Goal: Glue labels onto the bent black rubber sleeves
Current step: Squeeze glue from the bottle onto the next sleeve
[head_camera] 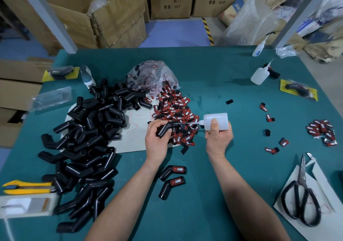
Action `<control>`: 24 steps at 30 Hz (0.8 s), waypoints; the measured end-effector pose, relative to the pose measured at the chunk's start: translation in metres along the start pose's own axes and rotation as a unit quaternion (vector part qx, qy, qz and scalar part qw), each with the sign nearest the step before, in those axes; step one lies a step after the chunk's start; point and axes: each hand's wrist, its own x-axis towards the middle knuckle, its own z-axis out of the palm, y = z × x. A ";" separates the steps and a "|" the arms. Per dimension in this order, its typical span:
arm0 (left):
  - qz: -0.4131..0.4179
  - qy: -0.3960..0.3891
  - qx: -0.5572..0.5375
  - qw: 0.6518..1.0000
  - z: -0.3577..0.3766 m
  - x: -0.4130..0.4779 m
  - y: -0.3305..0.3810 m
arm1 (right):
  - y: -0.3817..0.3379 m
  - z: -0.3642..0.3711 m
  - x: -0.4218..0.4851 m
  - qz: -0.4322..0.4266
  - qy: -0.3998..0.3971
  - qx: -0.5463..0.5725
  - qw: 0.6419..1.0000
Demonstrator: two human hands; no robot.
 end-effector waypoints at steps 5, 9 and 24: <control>0.014 0.001 0.011 1.000 0.001 0.002 -0.002 | 0.001 0.001 0.000 0.018 0.008 0.012 1.000; 0.001 0.000 0.006 1.000 0.001 0.001 -0.003 | 0.001 0.002 -0.003 0.018 -0.001 0.009 1.000; -0.013 -0.014 0.006 1.000 0.001 0.000 0.000 | -0.004 0.003 -0.008 0.021 -0.017 0.017 0.999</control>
